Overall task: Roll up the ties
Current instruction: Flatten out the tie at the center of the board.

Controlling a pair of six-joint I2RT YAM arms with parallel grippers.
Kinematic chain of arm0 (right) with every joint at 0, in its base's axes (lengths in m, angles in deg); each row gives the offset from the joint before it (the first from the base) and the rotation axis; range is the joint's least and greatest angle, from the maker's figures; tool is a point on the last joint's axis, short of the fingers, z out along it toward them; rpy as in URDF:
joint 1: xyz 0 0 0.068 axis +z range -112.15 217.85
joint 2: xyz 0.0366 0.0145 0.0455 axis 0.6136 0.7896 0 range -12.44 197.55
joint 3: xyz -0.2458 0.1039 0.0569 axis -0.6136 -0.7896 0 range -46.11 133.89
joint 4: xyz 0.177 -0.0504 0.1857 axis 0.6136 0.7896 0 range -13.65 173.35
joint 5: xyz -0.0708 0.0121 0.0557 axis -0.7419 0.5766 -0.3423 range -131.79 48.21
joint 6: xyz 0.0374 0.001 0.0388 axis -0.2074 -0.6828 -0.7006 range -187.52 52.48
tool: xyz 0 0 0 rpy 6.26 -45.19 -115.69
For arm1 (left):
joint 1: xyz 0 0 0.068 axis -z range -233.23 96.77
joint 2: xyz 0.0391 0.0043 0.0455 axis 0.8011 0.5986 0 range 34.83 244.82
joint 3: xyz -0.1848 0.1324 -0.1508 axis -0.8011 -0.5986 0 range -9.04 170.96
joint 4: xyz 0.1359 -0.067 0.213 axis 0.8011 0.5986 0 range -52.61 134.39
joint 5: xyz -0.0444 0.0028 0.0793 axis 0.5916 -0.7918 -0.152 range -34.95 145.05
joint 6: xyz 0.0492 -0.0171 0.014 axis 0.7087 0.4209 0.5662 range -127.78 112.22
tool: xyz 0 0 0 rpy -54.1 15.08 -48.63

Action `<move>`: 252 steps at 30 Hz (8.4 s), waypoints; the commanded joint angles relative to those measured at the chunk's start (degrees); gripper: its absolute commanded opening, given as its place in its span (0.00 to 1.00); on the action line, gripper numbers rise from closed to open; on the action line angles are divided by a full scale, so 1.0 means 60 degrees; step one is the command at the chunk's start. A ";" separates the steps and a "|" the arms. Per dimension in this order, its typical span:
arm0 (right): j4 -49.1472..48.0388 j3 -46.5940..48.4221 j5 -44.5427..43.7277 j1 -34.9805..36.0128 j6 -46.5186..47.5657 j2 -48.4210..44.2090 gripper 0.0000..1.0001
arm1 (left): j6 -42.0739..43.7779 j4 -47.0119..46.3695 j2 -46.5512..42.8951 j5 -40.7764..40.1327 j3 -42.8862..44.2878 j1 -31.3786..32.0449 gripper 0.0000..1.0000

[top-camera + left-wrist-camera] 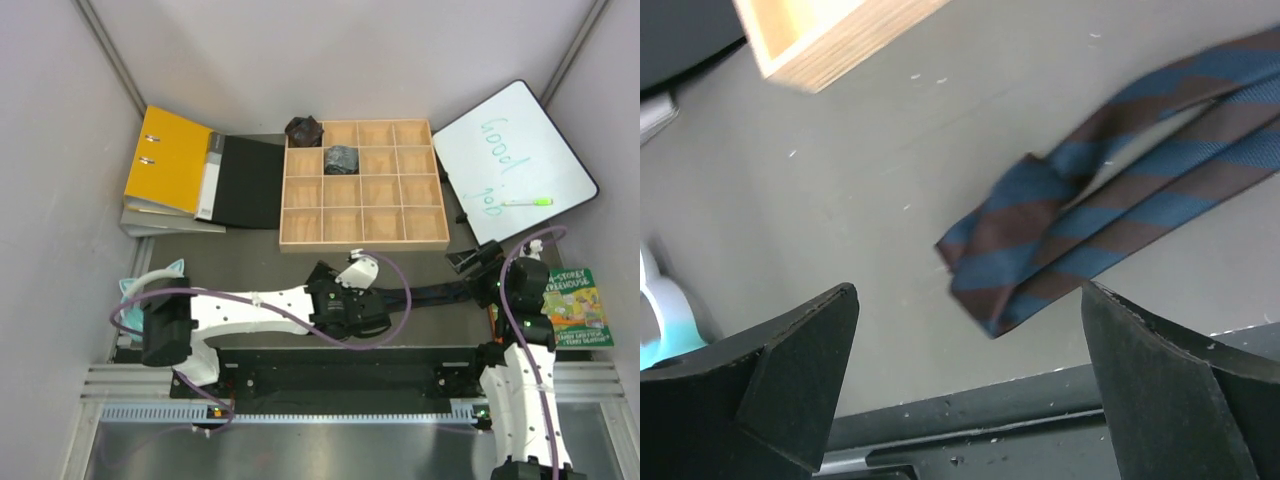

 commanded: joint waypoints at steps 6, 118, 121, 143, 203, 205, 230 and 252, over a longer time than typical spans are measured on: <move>-0.0166 -0.0242 0.0304 0.0084 0.0269 0.0018 0.99 | 0.1548 -0.0464 0.1016 0.1249 0.0920 -0.0928 0.80; 0.0011 0.0198 -0.2362 -0.0297 0.1251 0.3637 0.99 | -0.0312 -0.5840 -0.3493 0.2626 -0.4968 -0.3038 0.65; -0.0019 0.0066 -0.2333 -0.0297 0.1178 0.3724 0.99 | -0.0327 -0.5928 -0.3625 0.2685 -0.5100 -0.3052 0.64; -0.2184 -0.0637 -0.2202 -0.0297 0.0342 0.4675 0.84 | -0.0693 -0.5518 -0.4328 0.2773 -0.5422 -0.3037 0.63; 0.0494 0.0344 -0.2552 -0.1702 0.0738 -0.0464 0.00 | -0.0430 -0.7788 0.0002 0.4356 -0.2817 -0.2524 0.57; 0.0581 0.0388 -0.2611 -0.1747 0.0811 -0.0538 0.00 | -0.0473 -0.7426 0.0749 0.4181 -0.2378 -0.2510 0.55; 0.0450 0.0769 -0.1175 -0.4384 0.1690 0.0531 0.00 | -0.1954 -0.3700 -0.6908 0.1512 -0.5994 -0.3550 0.66; 0.0407 0.0169 -0.0546 -0.5043 0.2086 0.0824 0.00 | 0.2221 -0.4683 0.2232 0.6140 -0.0618 -0.4839 0.31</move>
